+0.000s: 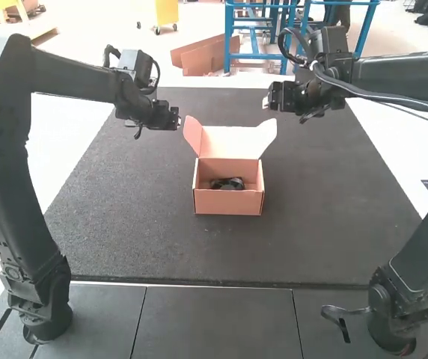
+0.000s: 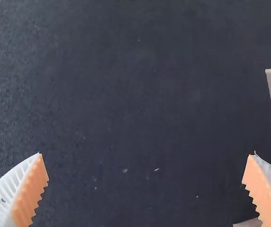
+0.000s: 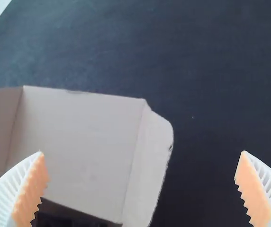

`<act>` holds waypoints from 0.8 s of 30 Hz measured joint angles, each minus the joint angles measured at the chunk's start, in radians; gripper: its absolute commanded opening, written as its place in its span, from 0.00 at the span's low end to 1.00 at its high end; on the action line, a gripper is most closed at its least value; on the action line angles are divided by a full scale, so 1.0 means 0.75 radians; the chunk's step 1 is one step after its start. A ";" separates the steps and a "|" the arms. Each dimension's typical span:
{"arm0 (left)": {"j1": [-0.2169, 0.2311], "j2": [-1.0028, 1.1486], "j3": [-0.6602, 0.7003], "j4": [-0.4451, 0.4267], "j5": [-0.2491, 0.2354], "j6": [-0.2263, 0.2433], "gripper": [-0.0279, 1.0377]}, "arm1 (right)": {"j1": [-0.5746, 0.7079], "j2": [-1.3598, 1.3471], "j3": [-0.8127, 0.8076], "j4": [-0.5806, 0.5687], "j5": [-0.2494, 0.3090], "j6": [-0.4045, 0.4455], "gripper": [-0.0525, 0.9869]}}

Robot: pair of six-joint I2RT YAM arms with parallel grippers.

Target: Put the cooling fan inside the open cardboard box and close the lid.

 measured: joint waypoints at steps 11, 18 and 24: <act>-0.003 0.030 0.087 -0.062 0.086 0.005 0.94 | -0.001 0.030 0.021 -0.062 -0.064 0.009 0.92; -0.014 0.030 0.087 -0.078 0.120 0.005 0.94 | -0.001 0.074 0.060 -0.082 -0.082 0.016 0.92; -0.014 0.030 0.087 -0.084 0.128 0.009 0.94 | -0.001 0.079 0.095 -0.095 -0.094 0.020 0.92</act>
